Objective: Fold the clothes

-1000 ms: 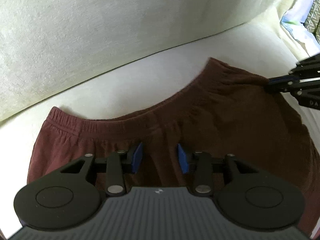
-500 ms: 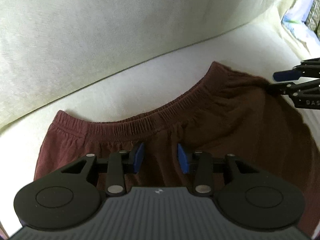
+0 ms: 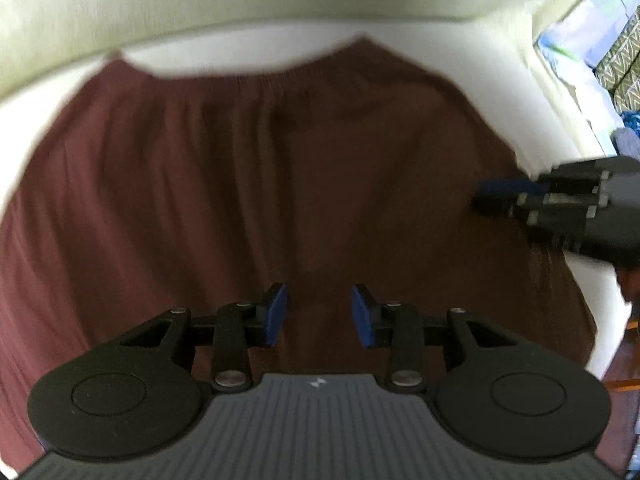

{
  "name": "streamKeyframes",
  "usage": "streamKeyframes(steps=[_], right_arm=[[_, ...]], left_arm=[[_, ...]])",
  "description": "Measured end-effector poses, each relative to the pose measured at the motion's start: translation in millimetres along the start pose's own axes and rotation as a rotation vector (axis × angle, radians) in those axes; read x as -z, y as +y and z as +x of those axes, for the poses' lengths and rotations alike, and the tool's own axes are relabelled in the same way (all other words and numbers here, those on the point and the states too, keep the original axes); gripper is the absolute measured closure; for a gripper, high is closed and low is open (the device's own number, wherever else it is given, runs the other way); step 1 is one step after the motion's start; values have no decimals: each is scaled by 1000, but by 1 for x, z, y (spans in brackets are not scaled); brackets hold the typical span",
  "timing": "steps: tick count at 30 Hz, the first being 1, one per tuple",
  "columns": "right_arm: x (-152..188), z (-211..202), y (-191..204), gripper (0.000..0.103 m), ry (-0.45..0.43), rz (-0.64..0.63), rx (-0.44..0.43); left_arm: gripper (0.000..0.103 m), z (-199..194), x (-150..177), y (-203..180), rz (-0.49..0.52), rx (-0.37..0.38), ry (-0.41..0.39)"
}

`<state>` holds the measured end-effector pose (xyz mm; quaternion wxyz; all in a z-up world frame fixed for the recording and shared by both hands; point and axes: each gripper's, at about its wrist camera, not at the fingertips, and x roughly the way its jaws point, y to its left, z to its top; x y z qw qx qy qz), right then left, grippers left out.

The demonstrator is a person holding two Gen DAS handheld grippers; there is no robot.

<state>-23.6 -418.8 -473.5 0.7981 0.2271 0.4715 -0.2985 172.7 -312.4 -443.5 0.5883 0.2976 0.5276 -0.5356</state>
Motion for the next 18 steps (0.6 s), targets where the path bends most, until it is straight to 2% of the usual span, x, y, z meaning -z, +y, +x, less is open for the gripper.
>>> streamKeyframes(steps=[4, 7, 10, 13, 18], right_arm=[[13, -17, -9, 91, 27, 21, 69], [24, -40, -13, 89, 12, 55, 112], [45, -62, -22, 79, 18, 113, 105], [83, -79, -37, 79, 109, 143, 110], [116, -90, -48, 78, 188, 136, 66]], left_arm=[[59, -7, 26, -19, 31, 20, 37], [59, -13, 41, -23, -6, 25, 47], [59, -17, 57, -24, -44, 31, 69], [59, -17, 72, -37, -30, 51, 98], [59, -11, 88, -70, -7, 119, 127]])
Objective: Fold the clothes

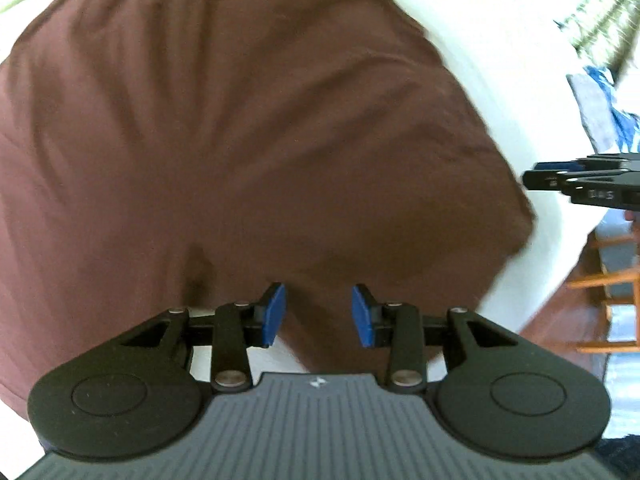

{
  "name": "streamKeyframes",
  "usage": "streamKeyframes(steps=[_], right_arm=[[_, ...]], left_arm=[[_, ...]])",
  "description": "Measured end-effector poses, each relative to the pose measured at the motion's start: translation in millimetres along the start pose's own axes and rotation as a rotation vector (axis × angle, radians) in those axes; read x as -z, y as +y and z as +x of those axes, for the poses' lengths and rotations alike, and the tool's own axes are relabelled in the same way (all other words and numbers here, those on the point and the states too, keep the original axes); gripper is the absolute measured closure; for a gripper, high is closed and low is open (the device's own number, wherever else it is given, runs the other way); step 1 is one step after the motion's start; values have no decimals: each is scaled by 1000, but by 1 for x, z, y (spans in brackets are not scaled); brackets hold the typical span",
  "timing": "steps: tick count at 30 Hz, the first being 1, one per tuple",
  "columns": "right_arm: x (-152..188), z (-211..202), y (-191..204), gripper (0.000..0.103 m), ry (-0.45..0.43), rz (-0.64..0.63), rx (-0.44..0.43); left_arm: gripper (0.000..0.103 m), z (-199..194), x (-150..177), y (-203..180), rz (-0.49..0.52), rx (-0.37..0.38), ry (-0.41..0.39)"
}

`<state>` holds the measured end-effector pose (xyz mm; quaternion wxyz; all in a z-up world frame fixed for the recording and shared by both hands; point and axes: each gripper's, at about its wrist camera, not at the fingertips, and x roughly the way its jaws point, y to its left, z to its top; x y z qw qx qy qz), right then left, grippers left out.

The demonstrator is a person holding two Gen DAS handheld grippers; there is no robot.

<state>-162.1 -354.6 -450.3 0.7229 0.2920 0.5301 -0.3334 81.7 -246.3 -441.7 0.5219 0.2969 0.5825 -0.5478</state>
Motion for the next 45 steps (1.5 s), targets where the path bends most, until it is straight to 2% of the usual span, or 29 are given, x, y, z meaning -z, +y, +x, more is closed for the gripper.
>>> streamKeyframes(steps=[6, 8, 9, 12, 17, 20, 23, 25, 26, 28, 32, 34, 36, 38, 42, 43, 45], right_arm=[[28, 10, -9, 73, 21, 40, 23], [32, 9, -9, 83, 3, 37, 17], [34, 7, -8, 97, -2, 37, -1], [37, 3, -5, 99, 11, 30, -1], [38, -7, -16, 100, 22, 80, 69], [41, 1, -6, 100, 44, 28, 101], [35, -1, -7, 96, 73, 68, 119], [29, -6, -9, 64, 85, 63, 168], [26, -8, -10, 66, 90, 56, 197], [19, -19, -10, 66, 47, 53, 200], [2, -33, 5, 68, -78, 30, 72], [4, -26, 16, 73, -66, 4, 40], [13, -20, 23, 74, -37, -28, 72], [25, -16, 20, 74, 2, -35, 121], [55, -18, -11, 74, 189, 53, 216], [58, -24, -16, 74, 183, 72, 215], [57, -39, -22, 74, 118, 104, 172]], left_arm=[[59, 26, 18, -33, 46, 48, 76], [59, 33, 25, -37, 67, 39, 93], [58, 30, 29, -39, 76, 37, 87], [58, 26, 29, -39, 74, 48, 104], [58, 20, 30, -35, 100, 62, 123], [58, 26, 30, -34, 98, 69, 149], [58, 23, 37, -37, 115, 73, 164], [58, 19, 40, -40, 133, 77, 171], [58, 19, 42, -41, 140, 74, 171], [58, 11, 42, -46, 171, 54, 138], [58, 2, 35, -43, 140, 44, 76], [58, 8, 31, -41, 117, 28, 81], [58, 12, 35, -41, 116, 23, 102], [58, 21, 41, -41, 120, 27, 158], [57, 21, 60, -48, 204, 22, 188], [57, 20, 61, -46, 196, 29, 209], [57, 17, 58, -43, 182, 29, 198]])
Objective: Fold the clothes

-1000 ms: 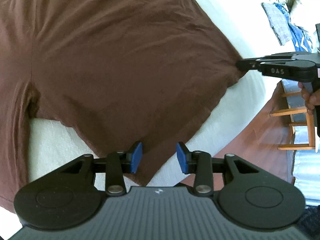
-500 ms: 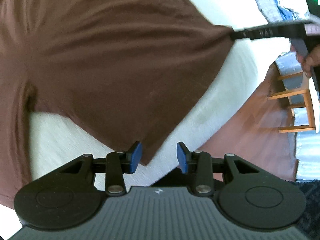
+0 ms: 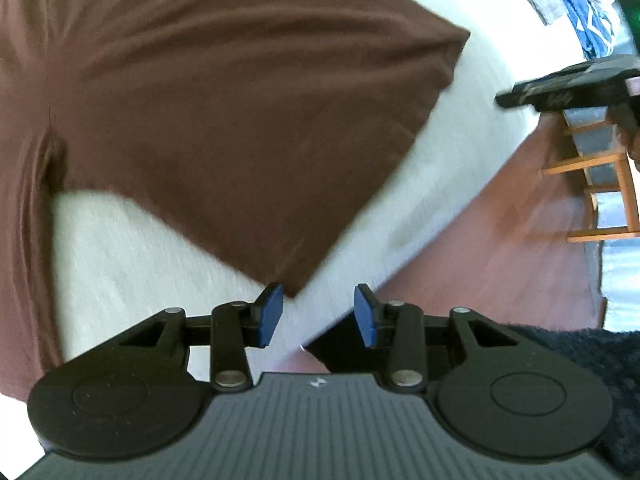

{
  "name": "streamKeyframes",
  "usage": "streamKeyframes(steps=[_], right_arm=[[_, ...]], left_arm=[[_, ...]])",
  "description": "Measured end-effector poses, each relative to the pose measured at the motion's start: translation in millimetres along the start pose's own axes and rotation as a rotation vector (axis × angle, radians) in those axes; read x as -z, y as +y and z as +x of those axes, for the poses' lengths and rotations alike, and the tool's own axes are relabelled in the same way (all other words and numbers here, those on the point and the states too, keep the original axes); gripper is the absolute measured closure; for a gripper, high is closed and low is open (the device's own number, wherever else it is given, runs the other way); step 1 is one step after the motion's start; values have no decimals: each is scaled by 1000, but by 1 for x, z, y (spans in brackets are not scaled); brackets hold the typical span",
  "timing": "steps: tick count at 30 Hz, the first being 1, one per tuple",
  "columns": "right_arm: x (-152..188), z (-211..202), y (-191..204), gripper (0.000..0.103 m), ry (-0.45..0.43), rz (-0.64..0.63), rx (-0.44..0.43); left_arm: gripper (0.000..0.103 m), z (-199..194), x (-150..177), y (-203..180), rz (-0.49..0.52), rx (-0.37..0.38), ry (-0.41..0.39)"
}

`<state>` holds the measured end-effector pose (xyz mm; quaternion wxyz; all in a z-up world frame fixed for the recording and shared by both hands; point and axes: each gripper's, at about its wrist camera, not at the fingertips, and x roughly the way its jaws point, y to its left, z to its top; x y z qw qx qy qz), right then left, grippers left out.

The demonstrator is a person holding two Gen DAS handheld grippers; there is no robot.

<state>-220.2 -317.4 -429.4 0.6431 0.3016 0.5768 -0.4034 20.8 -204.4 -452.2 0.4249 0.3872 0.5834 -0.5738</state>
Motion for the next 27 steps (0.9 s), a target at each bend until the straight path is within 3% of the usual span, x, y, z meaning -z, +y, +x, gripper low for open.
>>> streamKeyframes(steps=[2, 5, 7, 11, 13, 14, 16, 21, 24, 27], right_arm=[[-8, -12, -2, 74, -80, 19, -73], [-26, -12, 7, 72, -151, -50, -105], [-32, -4, 11, 72, -169, -139, -79], [-28, 12, 16, 69, -180, -338, -188], [-26, 16, 22, 72, -183, -394, -198], [-26, 16, 20, 75, -172, -393, -203], [-29, 16, 15, 95, -143, -382, -209], [-16, 20, 4, 100, 80, -332, -207], [-3, 17, -1, 99, 89, -318, -143], [-10, -6, -4, 93, -38, -211, -199]], left_arm=[[57, -4, -2, 3, -8, -4, -17], [57, -7, -9, 8, -23, -21, -34], [57, -10, -13, 8, -23, -24, -55], [56, -4, -21, 13, -28, -25, -54], [54, -3, -21, 10, -11, -27, -58], [54, -5, -20, 9, -9, -26, -59], [54, -6, -20, 8, 8, -23, -54], [54, -3, -22, 10, 24, 0, -35], [54, -3, -21, 10, 34, -5, -29], [54, -11, -20, 6, 49, -11, -66]])
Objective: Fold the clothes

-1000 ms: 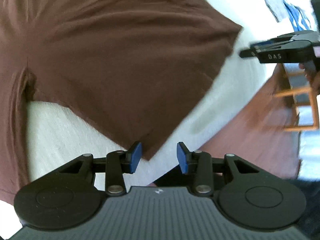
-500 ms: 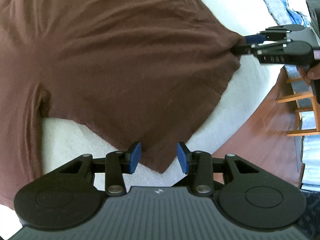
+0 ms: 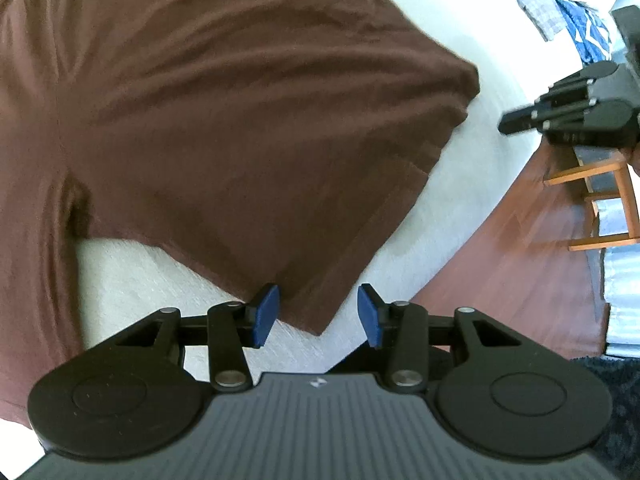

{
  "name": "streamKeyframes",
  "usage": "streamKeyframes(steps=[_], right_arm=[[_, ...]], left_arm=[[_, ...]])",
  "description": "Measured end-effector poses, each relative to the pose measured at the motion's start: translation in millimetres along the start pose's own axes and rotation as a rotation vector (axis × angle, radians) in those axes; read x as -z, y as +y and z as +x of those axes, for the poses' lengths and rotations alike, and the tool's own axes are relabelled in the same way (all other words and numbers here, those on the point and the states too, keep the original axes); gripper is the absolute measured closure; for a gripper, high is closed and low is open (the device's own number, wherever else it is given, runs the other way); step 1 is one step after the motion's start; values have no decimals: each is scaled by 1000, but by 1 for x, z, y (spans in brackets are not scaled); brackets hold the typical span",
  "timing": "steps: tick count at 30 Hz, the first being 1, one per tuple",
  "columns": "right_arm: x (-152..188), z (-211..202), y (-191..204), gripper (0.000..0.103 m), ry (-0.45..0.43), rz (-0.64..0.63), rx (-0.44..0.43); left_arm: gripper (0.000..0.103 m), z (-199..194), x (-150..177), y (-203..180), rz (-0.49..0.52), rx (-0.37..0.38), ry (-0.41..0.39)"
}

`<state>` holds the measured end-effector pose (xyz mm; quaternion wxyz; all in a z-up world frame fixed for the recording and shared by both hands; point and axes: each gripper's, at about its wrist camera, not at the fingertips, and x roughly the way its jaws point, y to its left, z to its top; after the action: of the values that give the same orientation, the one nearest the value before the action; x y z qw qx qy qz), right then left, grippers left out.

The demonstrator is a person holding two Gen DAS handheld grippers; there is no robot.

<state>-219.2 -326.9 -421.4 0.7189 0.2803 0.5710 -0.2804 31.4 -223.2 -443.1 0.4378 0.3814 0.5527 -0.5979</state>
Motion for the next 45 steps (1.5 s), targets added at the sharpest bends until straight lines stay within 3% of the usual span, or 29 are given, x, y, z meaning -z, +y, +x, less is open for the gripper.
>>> streamKeyframes(steps=[2, 5, 8, 16, 23, 25, 29, 31, 33, 38, 41, 44, 45], right_arm=[[-5, -5, 2, 84, -29, 78, -59], [3, 3, 2, 84, -13, 296, -135], [30, 12, 6, 84, -84, 546, -196], [73, 30, 11, 80, -285, 981, -199], [74, 25, 29, 67, -428, 972, -177], [77, 24, 28, 72, -441, 968, -165], [82, 28, 29, 75, -479, 1014, -172], [82, 29, 28, 79, -475, 1040, -171], [78, 30, 26, 79, -460, 1053, -168], [69, 28, 21, 74, -424, 1052, -164], [74, 27, 18, 84, -417, 1052, -168], [78, 28, 11, 97, -393, 1058, -170], [79, 28, 9, 98, -385, 1056, -173]], left_arm=[[54, -1, -1, -4, 10, -5, -5], [54, -1, -1, -11, 57, -27, 4], [54, 3, -2, -21, 112, -30, 9], [54, 26, 6, -44, 327, -73, 31], [58, 24, 22, -49, 468, -86, -21], [76, 25, 31, -52, 562, -133, -49], [84, 26, 38, -52, 653, -149, -83], [84, 26, 44, -57, 710, -171, -93], [84, 29, 55, -66, 812, -217, -105], [84, 35, 71, -70, 948, -270, -126], [86, 36, 67, -67, 965, -273, -118], [101, 28, 37, -51, 759, -157, -68], [101, 25, 29, -45, 688, -121, -53]])
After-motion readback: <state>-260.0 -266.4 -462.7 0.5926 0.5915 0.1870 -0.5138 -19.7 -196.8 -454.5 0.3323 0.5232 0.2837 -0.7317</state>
